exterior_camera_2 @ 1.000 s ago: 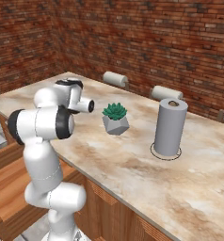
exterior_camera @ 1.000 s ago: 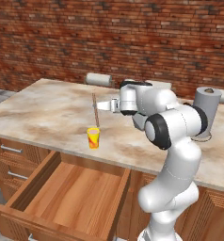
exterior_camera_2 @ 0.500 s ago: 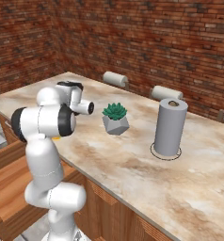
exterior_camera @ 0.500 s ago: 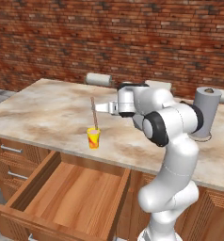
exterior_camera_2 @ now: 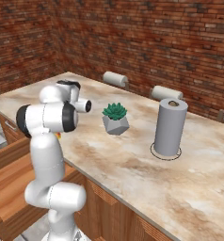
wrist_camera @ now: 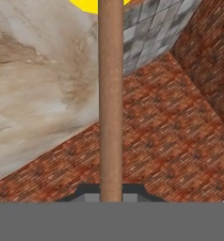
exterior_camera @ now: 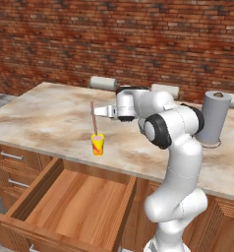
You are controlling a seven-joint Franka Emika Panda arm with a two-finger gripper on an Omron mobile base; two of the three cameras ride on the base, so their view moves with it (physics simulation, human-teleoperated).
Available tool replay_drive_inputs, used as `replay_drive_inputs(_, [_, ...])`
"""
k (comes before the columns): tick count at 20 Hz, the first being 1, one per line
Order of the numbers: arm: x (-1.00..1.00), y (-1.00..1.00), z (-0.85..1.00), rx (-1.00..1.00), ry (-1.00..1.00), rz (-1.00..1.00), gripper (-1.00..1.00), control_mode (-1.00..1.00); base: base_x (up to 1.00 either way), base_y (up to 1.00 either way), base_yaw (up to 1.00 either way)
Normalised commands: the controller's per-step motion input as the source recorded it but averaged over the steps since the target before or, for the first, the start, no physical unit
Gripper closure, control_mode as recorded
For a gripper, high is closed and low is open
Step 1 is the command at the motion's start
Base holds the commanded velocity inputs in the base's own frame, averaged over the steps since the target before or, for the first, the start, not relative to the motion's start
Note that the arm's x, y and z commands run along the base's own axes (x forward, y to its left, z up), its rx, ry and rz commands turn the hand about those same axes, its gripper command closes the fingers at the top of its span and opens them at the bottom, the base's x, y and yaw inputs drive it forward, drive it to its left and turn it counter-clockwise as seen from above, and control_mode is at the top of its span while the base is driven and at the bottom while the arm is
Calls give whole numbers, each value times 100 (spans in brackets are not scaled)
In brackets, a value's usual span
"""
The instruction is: Pick up the straw from the left drawer and put it inside the smoothie cup.
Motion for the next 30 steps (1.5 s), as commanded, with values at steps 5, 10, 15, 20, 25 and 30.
replay_drive_inputs(5, [1,0,-33,0,8,-1,100,-100,0,0,0])
replay_drive_inputs(10, [4,0,-28,0,5,0,100,-100,0,0,0])
replay_drive_inputs(15, [2,0,-15,0,2,0,100,-100,0,0,0])
replay_drive_inputs(20, [-13,0,-2,0,0,0,100,-100,0,0,0])
replay_drive_inputs(25, [-13,0,0,0,1,0,100,-100,0,0,0])
replay_drive_inputs(30, [-8,0,0,0,0,0,100,-100,0,0,0])
